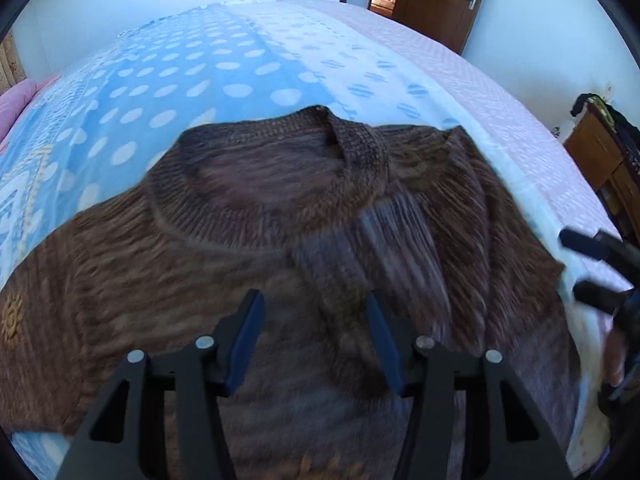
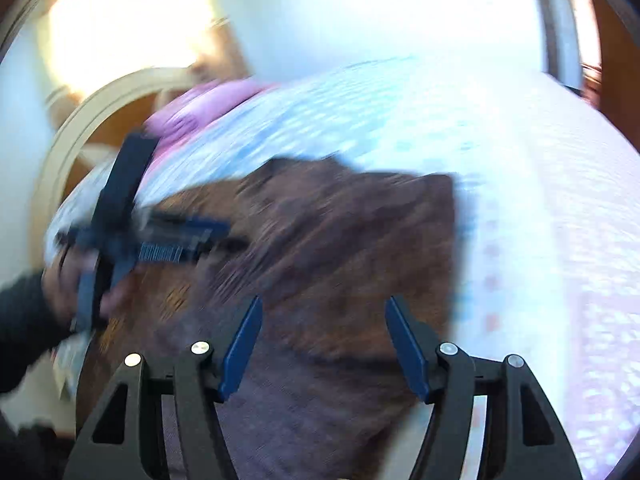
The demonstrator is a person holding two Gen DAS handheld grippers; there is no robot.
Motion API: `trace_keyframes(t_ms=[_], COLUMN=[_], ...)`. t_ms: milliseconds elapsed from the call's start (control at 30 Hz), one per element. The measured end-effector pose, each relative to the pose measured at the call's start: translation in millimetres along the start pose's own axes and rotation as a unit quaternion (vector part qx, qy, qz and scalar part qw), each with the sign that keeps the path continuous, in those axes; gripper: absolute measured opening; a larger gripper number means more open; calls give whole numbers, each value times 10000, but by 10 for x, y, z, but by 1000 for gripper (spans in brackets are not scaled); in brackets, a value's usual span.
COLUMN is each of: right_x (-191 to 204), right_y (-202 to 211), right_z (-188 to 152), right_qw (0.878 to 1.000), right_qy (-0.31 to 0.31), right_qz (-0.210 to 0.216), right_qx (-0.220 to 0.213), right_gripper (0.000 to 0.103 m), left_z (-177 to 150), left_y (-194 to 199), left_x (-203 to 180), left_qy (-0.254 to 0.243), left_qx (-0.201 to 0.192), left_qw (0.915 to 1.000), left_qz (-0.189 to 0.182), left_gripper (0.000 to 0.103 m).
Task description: Fold small clothes
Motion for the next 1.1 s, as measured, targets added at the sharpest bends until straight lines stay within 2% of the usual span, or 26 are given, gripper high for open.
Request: trace_keyframes(t_ms=[33, 100, 167, 200, 267, 333, 400, 433, 467, 533, 600, 733, 800, 867, 900, 967, 1100], right_x=[-105, -205, -345, -372, -473, -514, -478, -464, -450, -406, -312, -137, -57, 14, 46, 70, 3], right_y=[-43, -113, -112, -86, -52, -33, -31, -47, -79, -139, -70, -41, -37, -92, -121, -158, -115], right_z=[83, 272, 429, 474, 530, 487, 422, 378, 349, 294, 266, 235, 221, 202, 187, 150, 83], right_qw=[9998, 9980, 9952, 9949, 9935, 9926, 9925, 9926, 9930, 9938, 9942, 9958, 9958, 9962, 9964, 9966, 9965], right_qy=[-66, 41, -87, -215, -574, -718, -705, -678, -660, -639, -590, -271, -122, 1, 63, 92, -25], right_qz=[-191, -632, -962, -970, -889, -839, -838, -847, -835, -803, -790, -746, -772, -747, -736, -740, -784], right_qx=[-27, -40, -124, -189, -427, -514, -538, -536, -513, -438, -431, -449, -472, -443, -406, -353, -302], right_gripper=[65, 65, 65, 65, 65, 65, 65, 65, 65, 65, 65, 65, 65, 65, 65, 65, 65], left_z=[80, 207, 262, 307, 418, 557, 650, 685, 665, 575, 516, 189, 77, -21, 5, -11, 4], left_y=[-52, -75, 6, 102, 310, 429, 387, 321, 268, 137, 148, 356, 405, 378, 349, 273, 215], left_x=[-11, -113, -159, -182, -167, -12, 169, 240, 242, 298, 323, 433, 448, 380, 355, 284, 89], left_qy=[124, 175, 116, 14, -270, -220, -91, -9, 10, 33, 97, 162, 133, 2, -27, -21, 66], left_qx=[-60, -138, -265, -457, -864, -1079, -1041, -993, -884, -537, -591, -845, -955, -889, -840, -776, -755], left_qw=[9999, 9995, 9992, 9987, 9958, 9930, 9920, 9925, 9938, 9950, 9946, 9921, 9926, 9948, 9956, 9968, 9966], left_qz=[-12, -240, -278, -236, 130, 421, 709, 717, 680, 845, 846, 918, 733, 506, 419, 186, -326], left_gripper=[47, 6, 6, 6, 6, 6, 8, 9, 15, 22, 32, 33, 33, 33, 26, 21, 21])
Point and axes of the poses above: each gripper's, at about its wrist camera, not at the fingertips, and y roughly against the way its jaws point, x to its left, z to its top, the point moved 10 cm from there along -y, roughly the way its jaws point, and after that the axes turned 2 degrees about y, right-handed, at the moved point
